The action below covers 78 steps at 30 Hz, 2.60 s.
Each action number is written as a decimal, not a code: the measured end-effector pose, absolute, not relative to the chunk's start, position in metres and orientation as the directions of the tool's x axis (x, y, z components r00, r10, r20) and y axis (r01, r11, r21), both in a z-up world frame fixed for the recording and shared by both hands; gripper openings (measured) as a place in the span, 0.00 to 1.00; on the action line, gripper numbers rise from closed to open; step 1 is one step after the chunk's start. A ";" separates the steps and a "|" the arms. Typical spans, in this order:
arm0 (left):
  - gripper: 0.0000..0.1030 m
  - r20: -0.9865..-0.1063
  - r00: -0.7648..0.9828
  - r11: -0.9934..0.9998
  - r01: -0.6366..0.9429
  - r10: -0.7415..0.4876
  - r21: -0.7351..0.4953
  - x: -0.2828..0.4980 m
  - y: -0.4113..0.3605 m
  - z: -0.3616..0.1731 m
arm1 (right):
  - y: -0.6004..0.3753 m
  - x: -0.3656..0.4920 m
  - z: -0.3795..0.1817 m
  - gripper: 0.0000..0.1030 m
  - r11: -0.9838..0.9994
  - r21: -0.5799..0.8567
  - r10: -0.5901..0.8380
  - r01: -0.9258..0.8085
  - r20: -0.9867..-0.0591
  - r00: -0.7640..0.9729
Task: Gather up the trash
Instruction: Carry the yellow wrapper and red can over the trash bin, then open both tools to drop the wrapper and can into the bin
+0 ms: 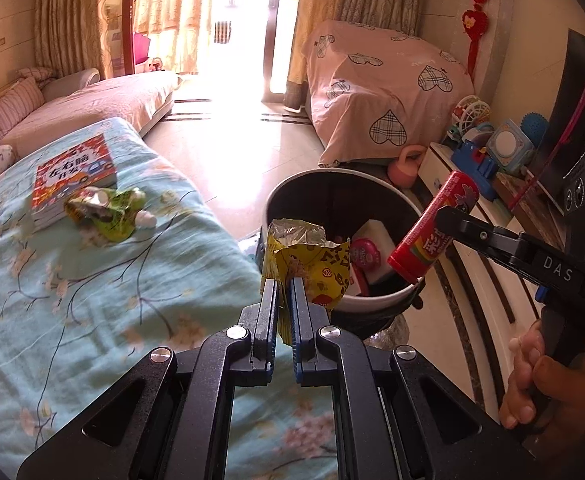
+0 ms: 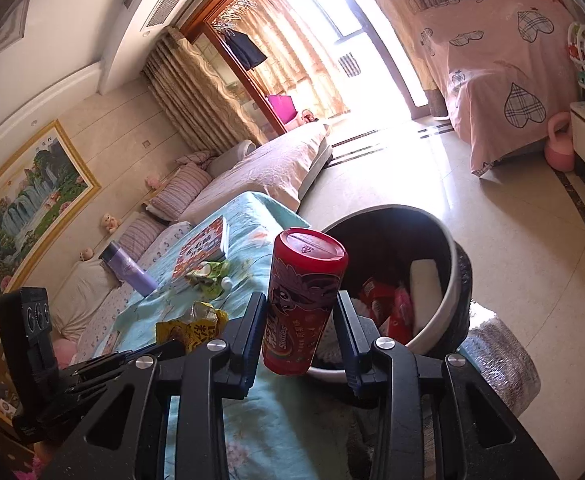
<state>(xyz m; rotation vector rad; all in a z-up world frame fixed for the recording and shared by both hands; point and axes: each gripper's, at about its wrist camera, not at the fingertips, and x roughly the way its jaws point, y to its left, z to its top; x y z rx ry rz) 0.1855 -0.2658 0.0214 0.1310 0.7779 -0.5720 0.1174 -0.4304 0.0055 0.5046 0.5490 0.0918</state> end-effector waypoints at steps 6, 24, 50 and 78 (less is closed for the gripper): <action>0.05 -0.694 0.562 0.826 0.558 -0.450 -0.084 0.196 -0.287 0.024 | -0.441 0.126 0.006 0.34 0.883 0.464 0.192 0.067 -0.489 0.851; 0.05 -0.734 0.533 0.826 0.560 -0.421 -0.068 0.220 -0.316 0.007 | -0.447 0.147 -0.002 0.34 0.902 0.422 0.163 0.095 -0.534 0.830; 0.10 -0.769 0.503 0.815 0.578 -0.395 -0.040 0.239 -0.342 -0.008 | -0.459 0.171 -0.016 0.34 0.919 0.374 0.143 0.127 -0.615 0.776; 0.85 -0.637 0.716 0.956 0.263 -0.285 -0.131 0.123 -0.124 -0.009 | -0.339 0.079 0.012 0.98 0.922 0.387 0.187 -0.003 -0.439 0.879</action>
